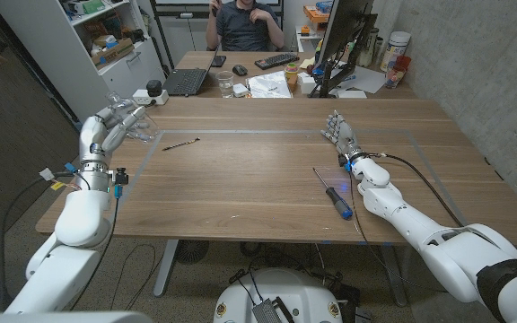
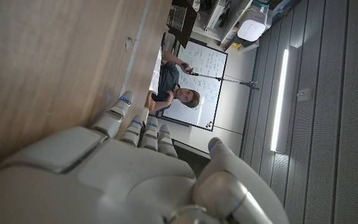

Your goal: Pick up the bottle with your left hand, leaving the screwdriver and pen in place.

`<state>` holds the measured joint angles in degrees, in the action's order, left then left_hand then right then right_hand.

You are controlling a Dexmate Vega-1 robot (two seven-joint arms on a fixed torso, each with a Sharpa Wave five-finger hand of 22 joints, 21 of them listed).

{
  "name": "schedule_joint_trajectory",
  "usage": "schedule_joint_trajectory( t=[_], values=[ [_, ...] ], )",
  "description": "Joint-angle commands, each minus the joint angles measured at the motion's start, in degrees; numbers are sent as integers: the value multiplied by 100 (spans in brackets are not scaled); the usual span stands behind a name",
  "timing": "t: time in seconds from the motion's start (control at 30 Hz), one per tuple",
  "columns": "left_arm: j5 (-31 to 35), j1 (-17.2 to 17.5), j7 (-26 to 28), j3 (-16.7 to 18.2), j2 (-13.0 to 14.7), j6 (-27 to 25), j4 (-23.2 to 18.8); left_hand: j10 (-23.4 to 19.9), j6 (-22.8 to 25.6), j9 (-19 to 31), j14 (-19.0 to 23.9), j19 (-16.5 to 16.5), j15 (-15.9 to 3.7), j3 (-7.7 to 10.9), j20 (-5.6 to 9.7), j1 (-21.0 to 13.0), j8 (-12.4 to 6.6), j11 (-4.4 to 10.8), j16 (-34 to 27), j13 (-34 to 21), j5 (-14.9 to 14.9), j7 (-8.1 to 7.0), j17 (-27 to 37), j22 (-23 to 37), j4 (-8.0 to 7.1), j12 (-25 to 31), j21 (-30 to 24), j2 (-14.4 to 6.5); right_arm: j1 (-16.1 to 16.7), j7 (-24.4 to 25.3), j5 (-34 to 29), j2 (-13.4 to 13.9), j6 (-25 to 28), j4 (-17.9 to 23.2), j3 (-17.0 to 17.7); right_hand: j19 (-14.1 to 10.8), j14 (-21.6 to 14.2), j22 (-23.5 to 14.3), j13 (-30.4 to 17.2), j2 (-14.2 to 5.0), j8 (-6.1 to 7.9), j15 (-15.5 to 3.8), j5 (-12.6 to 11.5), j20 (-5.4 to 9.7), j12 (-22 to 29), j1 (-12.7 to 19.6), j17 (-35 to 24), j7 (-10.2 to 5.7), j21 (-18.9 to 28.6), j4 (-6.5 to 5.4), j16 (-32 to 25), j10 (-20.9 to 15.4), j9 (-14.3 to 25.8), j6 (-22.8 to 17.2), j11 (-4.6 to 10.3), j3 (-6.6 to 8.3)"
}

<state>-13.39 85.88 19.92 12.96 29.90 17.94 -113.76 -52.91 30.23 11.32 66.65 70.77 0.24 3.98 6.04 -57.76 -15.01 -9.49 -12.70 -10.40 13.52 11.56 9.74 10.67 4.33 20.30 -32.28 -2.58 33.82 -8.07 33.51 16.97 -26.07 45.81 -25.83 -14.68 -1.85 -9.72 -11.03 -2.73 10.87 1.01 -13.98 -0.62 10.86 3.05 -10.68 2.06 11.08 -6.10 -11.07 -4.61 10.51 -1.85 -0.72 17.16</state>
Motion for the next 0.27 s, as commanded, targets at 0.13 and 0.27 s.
schedule_joint_trajectory(
  t=[0.13, 0.27],
  values=[
    [-47, -92, -28, -79, 29, -116, 25, -1472, 2822, 18, 1217, 5, -1141, 1206, 56, 95, 61, 1408, 1, -6, -57, -47, 29, 9, -471, -32, -45, -674, -235, -162, 13, -129, -101, -460, -3, 11, -13, -23, -19, 16, 40, -25, -32, 26, 49, 14, -3, 20, 13, -8, -2, -41, 33, -12, -4, -10],
    [-15, -95, 11, -84, 40, -160, 3, -1485, 2830, 20, 1218, 8, -1144, 1227, 57, 101, 78, 1412, 5, -8, -70, -49, 29, 10, -474, -51, -49, -676, -273, -192, 18, -154, -141, -549, 4, 8, -13, -23, -19, 15, 43, -21, -33, 22, 49, 14, -3, 19, 15, -8, -2, -43, 33, -18, -5, -11]
  ],
)
